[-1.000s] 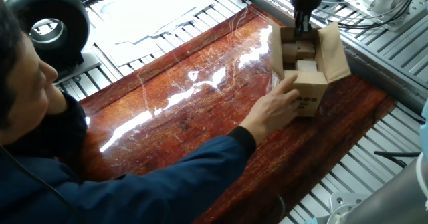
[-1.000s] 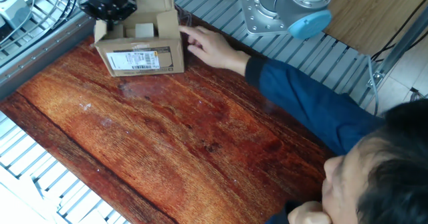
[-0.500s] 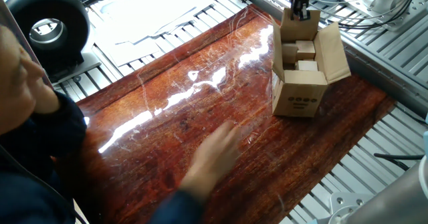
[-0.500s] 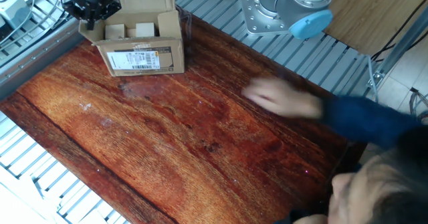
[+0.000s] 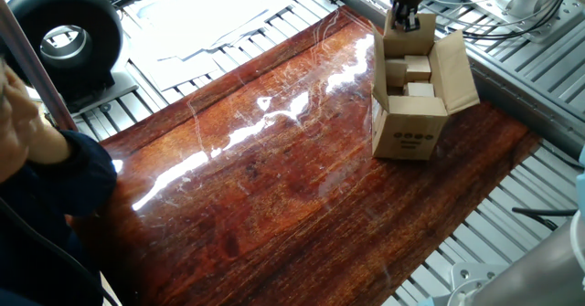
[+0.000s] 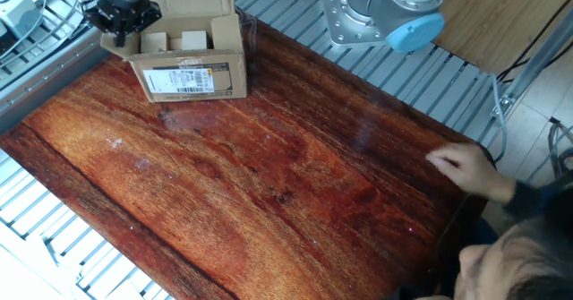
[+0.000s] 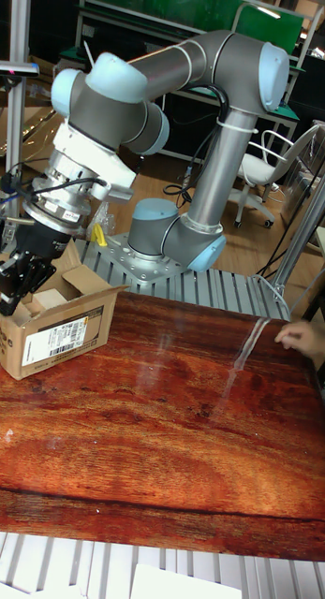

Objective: Open a box

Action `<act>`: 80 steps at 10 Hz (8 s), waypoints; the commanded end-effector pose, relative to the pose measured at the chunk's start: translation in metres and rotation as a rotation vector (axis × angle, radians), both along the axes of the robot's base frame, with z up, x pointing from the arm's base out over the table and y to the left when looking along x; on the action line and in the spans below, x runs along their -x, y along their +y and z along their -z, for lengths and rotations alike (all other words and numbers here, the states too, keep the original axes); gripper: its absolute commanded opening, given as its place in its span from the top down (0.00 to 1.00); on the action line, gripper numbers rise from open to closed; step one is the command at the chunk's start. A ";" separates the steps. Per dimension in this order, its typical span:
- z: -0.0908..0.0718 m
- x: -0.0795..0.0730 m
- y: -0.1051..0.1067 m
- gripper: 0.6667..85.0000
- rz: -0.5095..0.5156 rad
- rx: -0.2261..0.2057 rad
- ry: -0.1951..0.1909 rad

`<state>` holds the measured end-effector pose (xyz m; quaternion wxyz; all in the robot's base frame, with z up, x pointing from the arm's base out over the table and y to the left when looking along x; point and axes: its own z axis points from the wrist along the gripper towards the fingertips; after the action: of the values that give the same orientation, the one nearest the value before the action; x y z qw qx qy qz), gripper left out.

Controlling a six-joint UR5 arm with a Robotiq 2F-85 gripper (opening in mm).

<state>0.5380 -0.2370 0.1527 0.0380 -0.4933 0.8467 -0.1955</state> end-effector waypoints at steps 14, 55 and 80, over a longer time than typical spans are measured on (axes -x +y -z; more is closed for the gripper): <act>0.002 0.002 0.007 1.00 -0.045 -0.024 0.021; -0.021 0.151 0.146 1.00 0.458 -0.609 0.482; 0.016 0.160 0.171 1.00 0.585 -0.604 0.456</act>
<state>0.3710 -0.0698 0.1436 -0.0758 -0.2327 0.9545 0.1704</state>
